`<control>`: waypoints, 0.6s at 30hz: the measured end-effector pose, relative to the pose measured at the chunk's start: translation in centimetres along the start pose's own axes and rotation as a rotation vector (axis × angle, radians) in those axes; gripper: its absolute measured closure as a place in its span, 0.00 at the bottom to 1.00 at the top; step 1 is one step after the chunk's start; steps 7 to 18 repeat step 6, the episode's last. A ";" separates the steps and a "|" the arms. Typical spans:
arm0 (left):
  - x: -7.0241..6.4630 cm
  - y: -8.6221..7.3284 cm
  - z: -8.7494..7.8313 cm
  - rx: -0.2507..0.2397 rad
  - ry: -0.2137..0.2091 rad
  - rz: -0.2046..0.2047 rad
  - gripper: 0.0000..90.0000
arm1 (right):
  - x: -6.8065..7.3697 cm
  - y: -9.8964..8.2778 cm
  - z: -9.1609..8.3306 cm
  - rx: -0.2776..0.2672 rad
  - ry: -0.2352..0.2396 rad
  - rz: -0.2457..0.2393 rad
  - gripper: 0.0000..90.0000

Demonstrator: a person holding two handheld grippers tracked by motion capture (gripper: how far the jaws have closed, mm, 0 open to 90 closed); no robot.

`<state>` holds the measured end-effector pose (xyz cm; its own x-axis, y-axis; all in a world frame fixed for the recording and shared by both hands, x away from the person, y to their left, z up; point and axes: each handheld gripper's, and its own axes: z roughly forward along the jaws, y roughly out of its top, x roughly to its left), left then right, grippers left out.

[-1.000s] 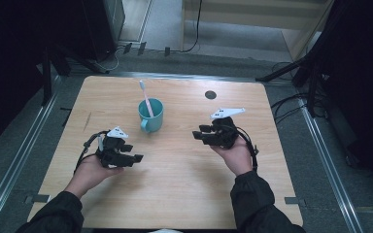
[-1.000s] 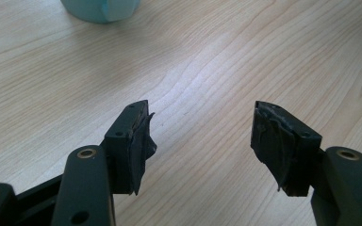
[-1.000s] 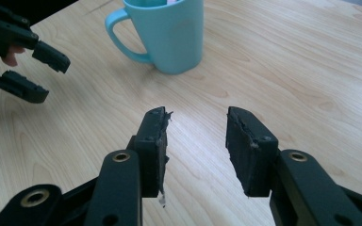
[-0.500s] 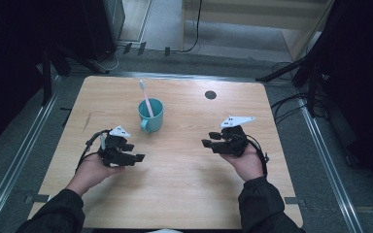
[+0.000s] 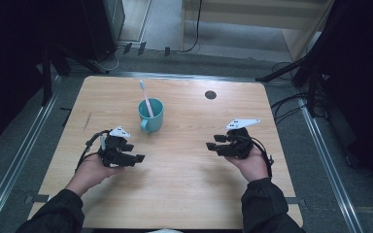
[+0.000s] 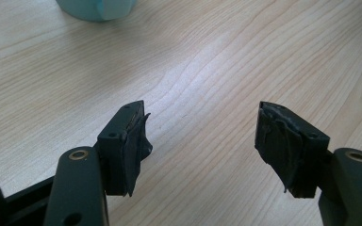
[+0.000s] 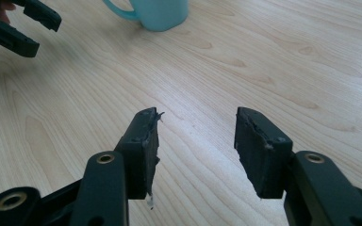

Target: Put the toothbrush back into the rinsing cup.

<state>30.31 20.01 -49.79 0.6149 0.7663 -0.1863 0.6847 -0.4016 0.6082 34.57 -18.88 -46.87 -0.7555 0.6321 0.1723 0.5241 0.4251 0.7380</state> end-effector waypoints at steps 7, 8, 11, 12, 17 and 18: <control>0.2 -0.1 0.1 0.005 0.004 -0.004 0.38 | -0.4 0.0 0.0 -0.019 0.000 0.005 0.54; 0.2 -0.1 0.1 0.005 0.004 -0.004 0.38 | -0.4 0.0 0.0 -0.019 0.000 0.005 0.54; 0.2 -0.1 0.1 0.005 0.004 -0.004 0.38 | -0.4 0.0 0.0 -0.019 0.000 0.005 0.54; 0.2 -0.1 0.1 0.005 0.004 -0.004 0.38 | -0.4 0.0 0.0 -0.019 0.000 0.005 0.54; 0.2 -0.1 0.1 0.005 0.004 -0.004 0.38 | -0.4 0.0 0.0 -0.019 0.000 0.005 0.54; 0.2 -0.1 0.1 0.005 0.004 -0.004 0.38 | -0.4 0.0 0.0 -0.019 0.000 0.005 0.54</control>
